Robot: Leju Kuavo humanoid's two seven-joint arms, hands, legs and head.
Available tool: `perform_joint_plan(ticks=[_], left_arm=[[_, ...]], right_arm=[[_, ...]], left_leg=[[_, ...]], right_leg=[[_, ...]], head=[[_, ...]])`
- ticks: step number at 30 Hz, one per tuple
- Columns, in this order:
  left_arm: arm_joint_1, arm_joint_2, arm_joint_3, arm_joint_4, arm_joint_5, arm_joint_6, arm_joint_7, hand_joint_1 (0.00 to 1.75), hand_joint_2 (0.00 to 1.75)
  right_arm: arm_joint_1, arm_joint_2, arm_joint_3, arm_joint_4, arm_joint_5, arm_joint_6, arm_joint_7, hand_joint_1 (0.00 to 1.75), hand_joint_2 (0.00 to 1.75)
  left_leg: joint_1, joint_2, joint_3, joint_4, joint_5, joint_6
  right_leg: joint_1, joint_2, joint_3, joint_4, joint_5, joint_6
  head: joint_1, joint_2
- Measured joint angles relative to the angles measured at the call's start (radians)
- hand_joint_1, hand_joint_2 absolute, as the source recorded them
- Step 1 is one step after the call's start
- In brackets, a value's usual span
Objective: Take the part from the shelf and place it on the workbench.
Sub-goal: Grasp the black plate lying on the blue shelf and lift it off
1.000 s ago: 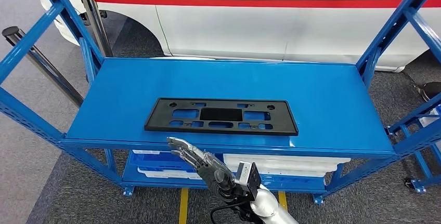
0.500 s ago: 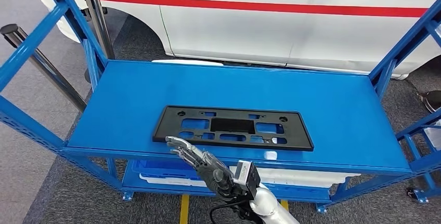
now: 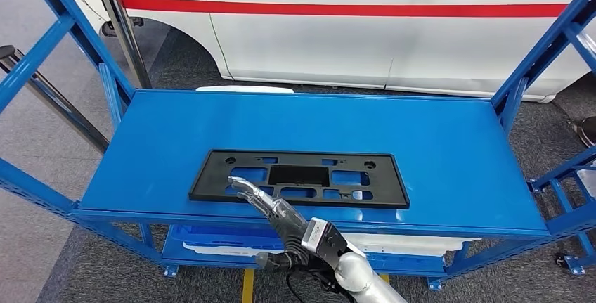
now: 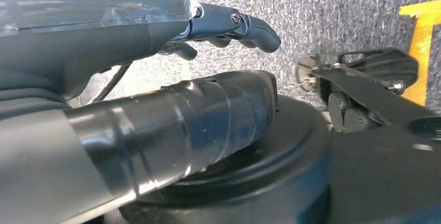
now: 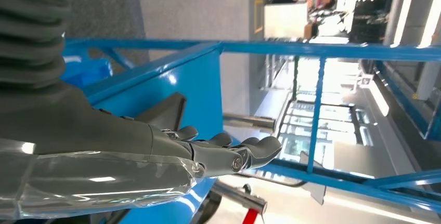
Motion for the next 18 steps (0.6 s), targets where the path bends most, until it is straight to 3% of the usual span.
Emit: perform_joint_plan(ticks=[2,5,7,10,11,12,13,14,16,18], left_arm=[[-0.002,0.0,0.0,0.0,0.005,0.001,-0.002,0.0,0.0],[-0.001,0.0,0.0,0.0,0.012,0.003,-0.005,0.0,0.0],[0.001,0.001,0.0,0.001,0.016,0.004,-0.006,0.0,0.0],[0.001,0.001,0.0,0.001,0.017,0.004,-0.006,0.0,0.0],[0.001,0.001,0.0,0.001,0.017,0.004,-0.004,0.0,0.0],[0.002,0.001,0.0,0.001,0.017,0.004,-0.002,0.0,0.0],[0.002,0.001,0.0,0.001,0.017,0.004,0.0,0.0,0.0],[0.002,0.001,0.0,0.001,0.017,0.004,0.004,0.0,0.0],[0.002,0.001,-0.001,0.001,0.017,0.004,0.011,0.0,0.0],[0.002,0.001,-0.003,0.001,0.018,0.005,0.02,0.0,0.0]], right_arm=[[0.0,0.0,0.0,0.0,0.079,-0.098,0.013,0.0,1.75],[0.0,0.0,0.008,0.0,0.291,-0.35,0.049,0.0,1.75],[0.0,0.0,0.018,0.002,0.426,-0.5,0.078,0.0,1.75],[0.002,0.0,0.041,0.014,0.623,-0.7,0.14,0.0,1.75],[0.003,0.0,0.049,0.022,0.687,-0.758,0.166,0.0,1.75],[0.004,0.0,0.058,0.03,0.745,-0.806,0.191,0.0,1.75],[0.004,0.0,0.065,0.038,0.797,-0.847,0.217,0.0,1.75],[0.004,0.0,0.071,0.046,0.849,-0.883,0.243,0.0,1.75],[0.002,0.001,0.08,0.06,0.952,-0.932,0.294,0.0,1.75],[0.001,0.002,0.084,0.074,1.059,-0.954,0.339,0.0,1.75]], left_leg=[[-0.003,-0.001,0.044,-0.099,0.034,0.009],[-0.004,-0.003,0.051,-0.12,0.036,0.026],[0.0,-0.001,0.054,-0.127,0.041,0.038],[0.002,0.001,0.055,-0.13,0.044,0.049],[0.002,0.001,0.055,-0.13,0.043,0.049],[0.002,0.001,0.055,-0.13,0.043,0.049],[0.002,0.001,0.056,-0.13,0.043,0.049],[0.002,0.0,0.058,-0.13,0.042,0.047],[0.001,-0.002,0.062,-0.129,0.039,0.042],[-0.002,-0.002,0.062,-0.129,0.036,0.032]], right_leg=[[0.004,0.0,-0.001,0.008,-0.005,0.009],[0.007,0.001,-0.004,0.009,-0.005,0.022],[0.006,0.0,-0.012,0.031,-0.023,0.032],[-0.002,-0.002,-0.088,0.195,-0.108,0.049],[-0.004,-0.002,-0.118,0.254,-0.128,0.052],[-0.007,-0.002,-0.134,0.284,-0.13,0.054],[-0.009,-0.002,-0.131,0.275,-0.113,0.055],[-0.011,-0.003,-0.108,0.227,-0.08,0.054],[-0.01,-0.004,-0.041,0.086,-0.019,0.049],[-0.005,-0.004,-0.006,0.011,-0.002,0.04]], head=[[0.0,0.0],[0.001,0.0],[0.001,0.0],[0.001,0.0],[0.001,0.0],[0.001,0.0],[0.001,0.0],[0.001,0.0],[0.001,0.0],[0.001,0.0]])
